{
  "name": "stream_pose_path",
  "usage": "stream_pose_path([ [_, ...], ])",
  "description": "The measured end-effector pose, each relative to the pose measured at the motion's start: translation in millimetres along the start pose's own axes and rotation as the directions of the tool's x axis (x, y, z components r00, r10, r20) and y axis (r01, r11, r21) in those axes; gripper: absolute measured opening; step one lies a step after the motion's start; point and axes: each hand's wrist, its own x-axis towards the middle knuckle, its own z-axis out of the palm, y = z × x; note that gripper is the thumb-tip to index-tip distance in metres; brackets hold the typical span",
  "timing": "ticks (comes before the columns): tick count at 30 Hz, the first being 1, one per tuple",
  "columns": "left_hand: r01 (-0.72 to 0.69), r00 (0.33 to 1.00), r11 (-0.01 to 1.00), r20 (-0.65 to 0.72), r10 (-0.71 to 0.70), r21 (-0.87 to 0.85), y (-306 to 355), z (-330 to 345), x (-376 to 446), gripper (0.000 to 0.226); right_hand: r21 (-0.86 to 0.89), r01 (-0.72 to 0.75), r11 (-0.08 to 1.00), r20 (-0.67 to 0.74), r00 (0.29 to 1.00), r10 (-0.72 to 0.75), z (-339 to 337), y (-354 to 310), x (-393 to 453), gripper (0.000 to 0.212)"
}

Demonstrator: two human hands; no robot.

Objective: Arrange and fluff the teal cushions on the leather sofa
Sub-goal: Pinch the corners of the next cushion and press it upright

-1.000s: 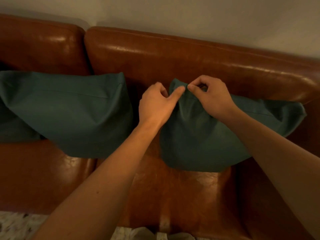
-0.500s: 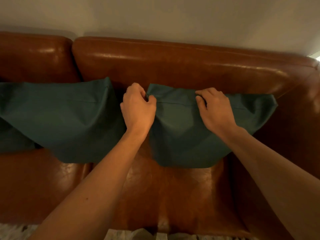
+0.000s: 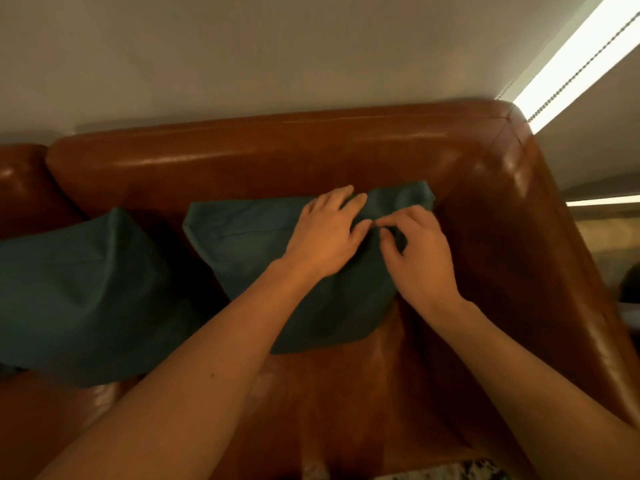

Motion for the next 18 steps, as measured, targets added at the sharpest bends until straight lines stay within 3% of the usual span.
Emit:
stream_pose_path([
  [1, 0.010, 1.000, 0.999, 0.025, -0.011, 0.035, 3, 6, 3, 0.054, 0.034, -0.093, 0.995, -0.115, 0.989, 0.097, -4, 6, 1, 0.013],
  [3, 0.027, 0.999, 0.995, 0.045, -0.031, 0.091, 6, 16, 3, 0.054, 0.197, -0.337, 0.920, -0.240, 0.894, 0.379, -9, 17, 8, 0.025],
  [4, 0.029, 0.999, 0.993, 0.040, -0.034, 0.111, 7, 19, 1, 0.054, 0.289, -0.445, 0.848, -0.216, 0.832, 0.511, -10, 22, 14, 0.036],
  [6, 0.025, 1.000, 0.987, 0.006, -0.027, 0.161, 6, 25, -4, 0.055, 0.341, -0.578, 0.742, -0.080, 0.768, 0.635, -9, 30, 28, 0.048],
  [10, 0.092, 0.996, 0.976, -0.036, -0.087, 0.197, 3, 23, -12, 0.060, 0.296, -0.635, 0.714, 0.033, 0.754, 0.657, -10, 39, 44, 0.030],
  [13, 0.116, 0.993, 0.982, -0.035, -0.112, 0.146, 26, 13, -8, 0.084, 0.368, -0.621, 0.692, 0.040, 0.754, 0.655, -15, 32, 43, 0.022],
  [15, 0.113, 0.994, 0.983, -0.015, -0.112, 0.145, 46, 11, -6, 0.099, 0.371, -0.561, 0.740, 0.035, 0.805, 0.593, -17, 20, 39, 0.021],
  [18, 0.182, 0.983, 0.964, -0.049, -0.176, 0.193, 56, 10, -14, 0.087, 0.415, -0.433, 0.800, 0.062, 0.891, 0.450, -23, -6, 30, 0.018],
])
